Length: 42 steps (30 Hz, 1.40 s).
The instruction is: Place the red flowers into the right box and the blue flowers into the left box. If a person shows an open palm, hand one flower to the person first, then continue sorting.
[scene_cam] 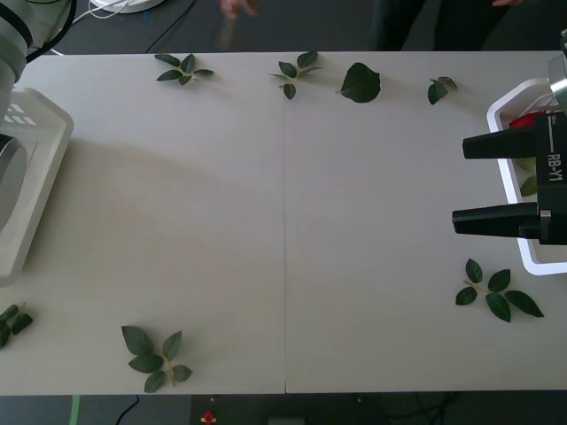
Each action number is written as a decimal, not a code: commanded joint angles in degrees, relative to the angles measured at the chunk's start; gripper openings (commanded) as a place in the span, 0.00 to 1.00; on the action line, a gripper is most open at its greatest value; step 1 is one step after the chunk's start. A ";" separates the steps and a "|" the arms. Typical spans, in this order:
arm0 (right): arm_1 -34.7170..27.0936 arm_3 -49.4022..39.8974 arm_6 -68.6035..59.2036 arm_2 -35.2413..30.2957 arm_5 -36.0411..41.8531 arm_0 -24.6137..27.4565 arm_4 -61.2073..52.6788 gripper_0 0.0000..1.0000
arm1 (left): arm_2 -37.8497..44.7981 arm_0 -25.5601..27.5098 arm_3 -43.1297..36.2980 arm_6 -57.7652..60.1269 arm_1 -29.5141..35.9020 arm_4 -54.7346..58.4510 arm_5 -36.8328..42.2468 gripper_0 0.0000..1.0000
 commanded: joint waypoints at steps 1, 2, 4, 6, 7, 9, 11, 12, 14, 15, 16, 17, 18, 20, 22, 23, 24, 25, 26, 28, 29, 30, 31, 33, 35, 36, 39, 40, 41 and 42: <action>0.98 -0.35 0.84 -0.05 -0.02 0.09 -0.61 1.00 | 1.97 -3.82 -0.50 -2.38 -0.69 1.79 0.52 1.00; 0.98 -0.35 0.84 -0.05 -0.02 0.09 -0.61 1.00 | 1.97 -3.82 -0.50 -2.38 -0.60 2.23 0.52 1.00; 0.98 -0.35 0.84 -0.05 -0.02 0.09 -0.61 1.00 | 2.06 -3.91 -0.50 -2.29 -0.51 2.50 0.96 1.00; 0.98 -0.35 0.84 -0.05 -0.02 0.09 -0.61 1.00 | 3.64 -3.82 -0.50 -2.38 -0.42 2.41 2.63 1.00; 0.98 -0.35 0.84 -0.05 -0.02 0.09 -0.61 1.00 | 4.26 -3.74 -0.59 -2.38 -0.42 2.41 3.34 1.00; 0.98 -0.35 0.84 -0.05 -0.02 0.09 -0.61 1.00 | 7.24 -2.07 -3.22 -2.21 -0.42 1.36 5.71 1.00; 0.98 -0.35 0.84 -0.05 -0.02 0.09 -0.61 1.00 | 7.95 -0.04 -7.35 -1.77 0.19 -1.11 6.32 1.00; 0.98 -0.35 0.84 -0.05 -0.02 0.09 -0.61 1.00 | 7.95 1.80 -10.87 -0.01 0.89 -2.51 6.32 1.00; 0.98 -0.35 0.84 -0.05 -0.02 0.09 -0.61 1.00 | 7.68 4.97 -17.11 4.47 2.12 -4.53 6.32 1.00; 0.98 -0.35 0.84 -0.05 -0.02 0.09 -0.61 1.00 | 7.33 6.37 -19.84 6.58 2.65 -5.06 6.41 1.00; 0.98 -0.35 0.84 -0.05 -0.02 0.09 -0.61 1.00 | 6.80 8.13 -23.44 9.57 3.18 -5.85 6.59 1.00; 0.98 -0.35 0.84 -0.05 -0.02 0.09 -0.61 1.00 | 6.72 9.27 -25.99 12.03 3.62 -6.03 6.76 1.00; 0.98 -0.35 0.84 -0.05 -0.02 0.09 -0.61 1.00 | 6.72 10.85 -28.80 14.58 3.97 -6.03 6.94 1.00; 0.98 -0.35 0.84 -0.05 -0.02 0.09 -0.61 1.00 | 6.72 14.72 -36.18 20.47 5.20 -6.03 6.94 1.00; 0.98 -0.35 0.84 -0.05 -0.02 0.09 -0.61 1.00 | 6.72 18.50 -42.86 26.18 6.43 -6.03 7.47 1.00; 0.98 -0.35 0.84 -0.05 -0.02 0.09 -0.61 1.00 | 6.89 20.52 -46.55 29.70 7.31 -6.03 8.26 1.00; 0.98 -0.35 0.84 -0.05 -0.02 0.09 -0.61 1.00 | 7.07 22.10 -49.37 32.34 7.84 -6.38 9.05 1.00; 0.98 -0.35 0.84 -0.05 -0.02 0.09 -0.61 1.00 | 7.24 24.13 -53.15 36.47 8.80 -7.08 10.45 1.00; 0.98 -0.35 0.84 -0.05 -0.02 0.09 -0.61 1.00 | 7.51 25.53 -55.96 40.07 9.77 -7.61 11.86 1.00; 0.98 -0.35 0.84 -0.05 -0.02 0.09 -0.61 1.00 | 9.00 28.70 -61.76 47.01 11.35 -9.72 15.38 1.00; 0.98 -0.35 0.84 -0.05 -0.02 0.09 -0.61 1.00 | 10.14 30.01 -64.13 49.39 11.88 -10.95 17.31 1.00; 0.98 -0.35 0.84 -0.05 -0.02 0.09 -0.61 1.00 | 10.94 30.89 -65.80 50.88 12.06 -11.83 18.98 1.00; 0.98 -0.35 0.84 -0.05 -0.02 0.09 -0.61 1.00 | 13.13 32.91 -68.97 53.87 12.67 -13.41 23.20 1.00; 0.98 -0.35 0.84 -0.05 -0.02 0.09 -0.61 1.00 | 15.86 35.38 -72.66 57.21 13.29 -13.94 29.00 1.00; 0.98 -0.35 0.84 -0.05 -0.02 0.09 -0.61 1.00 | 18.49 38.54 -76.17 59.93 14.17 -13.85 34.80 1.00; 0.98 -0.35 0.84 -0.05 -0.02 0.09 -0.61 1.00 | 19.81 39.95 -78.02 61.34 15.04 -13.76 37.61 1.00; 0.98 -0.35 0.84 -0.05 -0.02 0.09 -0.61 1.00 | 20.87 42.58 -81.53 63.89 17.51 -13.94 41.66 1.00; 0.98 -0.35 0.84 -0.05 -0.02 0.09 -0.61 1.00 | 20.87 43.02 -82.76 64.94 18.47 -13.94 42.62 1.00; 0.98 -0.35 0.84 -0.05 -0.02 0.09 -0.61 1.00 | 20.87 43.55 -83.91 66.00 19.26 -14.03 43.68 1.00; 0.98 -0.35 0.84 -0.05 -0.02 0.09 -0.61 1.00 | 20.78 43.99 -85.23 67.67 20.23 -14.20 45.26 1.00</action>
